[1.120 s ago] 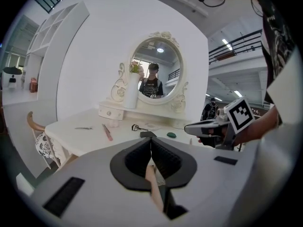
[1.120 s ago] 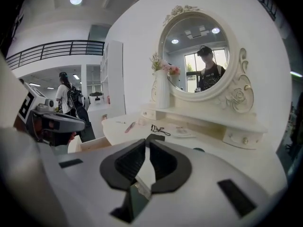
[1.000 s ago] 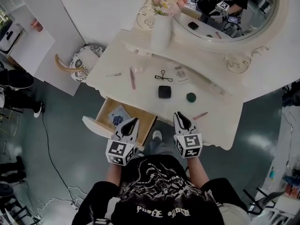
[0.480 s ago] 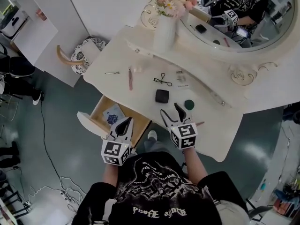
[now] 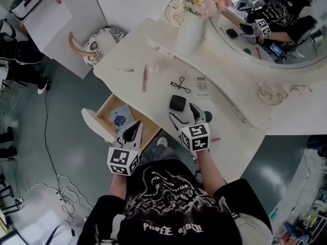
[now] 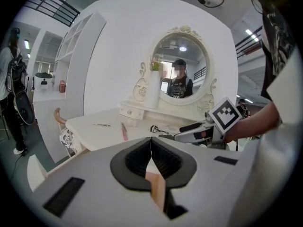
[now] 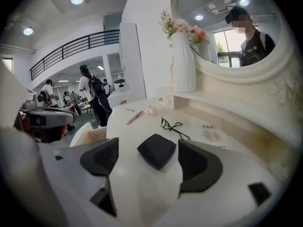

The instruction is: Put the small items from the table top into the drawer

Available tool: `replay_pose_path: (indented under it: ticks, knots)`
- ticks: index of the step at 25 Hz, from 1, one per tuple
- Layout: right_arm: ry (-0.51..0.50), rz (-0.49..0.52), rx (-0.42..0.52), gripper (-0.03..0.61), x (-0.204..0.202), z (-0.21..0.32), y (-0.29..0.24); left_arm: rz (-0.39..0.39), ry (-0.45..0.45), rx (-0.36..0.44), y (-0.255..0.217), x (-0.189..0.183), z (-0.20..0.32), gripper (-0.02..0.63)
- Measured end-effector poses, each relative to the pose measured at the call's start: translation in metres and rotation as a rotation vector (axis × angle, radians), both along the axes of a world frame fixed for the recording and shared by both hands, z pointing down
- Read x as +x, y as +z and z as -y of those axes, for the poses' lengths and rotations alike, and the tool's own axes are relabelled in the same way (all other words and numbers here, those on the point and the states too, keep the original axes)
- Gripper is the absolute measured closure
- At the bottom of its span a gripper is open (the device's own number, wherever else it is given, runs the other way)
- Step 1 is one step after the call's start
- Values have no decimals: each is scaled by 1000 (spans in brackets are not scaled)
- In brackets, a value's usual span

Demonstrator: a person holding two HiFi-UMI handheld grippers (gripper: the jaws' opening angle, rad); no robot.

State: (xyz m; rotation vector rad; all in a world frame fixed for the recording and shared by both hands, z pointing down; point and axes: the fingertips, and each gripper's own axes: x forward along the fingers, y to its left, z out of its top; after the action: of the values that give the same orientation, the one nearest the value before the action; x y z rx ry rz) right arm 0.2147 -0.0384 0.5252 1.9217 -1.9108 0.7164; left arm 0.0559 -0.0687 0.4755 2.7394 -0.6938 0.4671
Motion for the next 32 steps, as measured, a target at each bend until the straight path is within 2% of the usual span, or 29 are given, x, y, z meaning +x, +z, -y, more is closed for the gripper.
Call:
replay_pose_path:
  ticks: [5,10,17,32]
  knots:
    - [-28,22,-60,192,-1,7,17,29,-20,-7,6,-3,-4,598]
    - [-17,10,-68,184,4,18,23,55,-37,0,6,-9,-2,598]
    - [-26,-7,-107,160,8,31,33,58,-43,4,5,-12,4,598]
    - [-27,-13,-198,160,11,40,54,66,-37,-10,8,-14,22,598]
